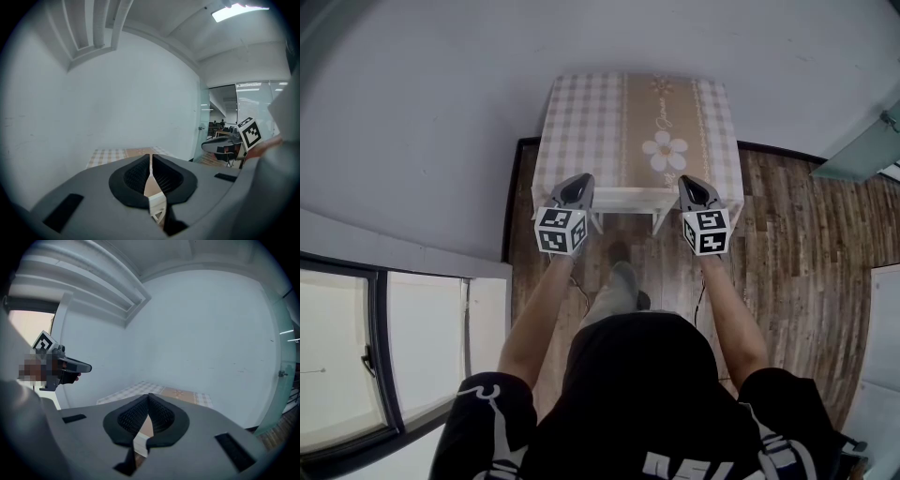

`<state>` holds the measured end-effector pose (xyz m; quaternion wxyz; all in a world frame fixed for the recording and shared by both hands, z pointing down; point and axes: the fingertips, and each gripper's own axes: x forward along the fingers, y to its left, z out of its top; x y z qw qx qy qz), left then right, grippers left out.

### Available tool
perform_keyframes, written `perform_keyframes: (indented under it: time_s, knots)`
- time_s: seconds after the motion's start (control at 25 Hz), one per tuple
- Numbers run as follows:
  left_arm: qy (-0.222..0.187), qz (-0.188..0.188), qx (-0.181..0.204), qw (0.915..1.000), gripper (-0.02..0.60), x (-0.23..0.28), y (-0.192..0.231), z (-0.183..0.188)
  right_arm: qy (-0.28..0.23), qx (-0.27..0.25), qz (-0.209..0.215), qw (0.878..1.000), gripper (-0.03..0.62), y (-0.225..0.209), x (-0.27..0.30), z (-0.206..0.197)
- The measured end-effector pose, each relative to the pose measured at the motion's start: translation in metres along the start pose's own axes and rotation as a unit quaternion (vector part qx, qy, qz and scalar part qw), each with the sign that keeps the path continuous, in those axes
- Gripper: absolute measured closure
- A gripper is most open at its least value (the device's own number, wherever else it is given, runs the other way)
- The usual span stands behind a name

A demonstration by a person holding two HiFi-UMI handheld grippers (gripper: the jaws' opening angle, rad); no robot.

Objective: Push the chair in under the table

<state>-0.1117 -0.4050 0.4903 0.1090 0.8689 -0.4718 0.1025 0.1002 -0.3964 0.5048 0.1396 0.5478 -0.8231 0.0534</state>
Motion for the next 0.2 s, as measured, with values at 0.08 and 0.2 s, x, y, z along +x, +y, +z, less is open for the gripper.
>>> perform_keyframes:
  time_s: [0.08,0.2]
  knots:
    - [0.001,-0.001,0.002,1.0,0.54,0.0013,-0.0005,-0.0009,-0.001,0.001,0.0,1.0,0.582,-0.0007,0.0003,-0.0007]
    - [0.003,-0.002,0.003,1.0,0.54,0.0037,0.0,-0.0017,-0.002,0.001,0.0,1.0,0.582,-0.0015,0.0027,-0.0004]
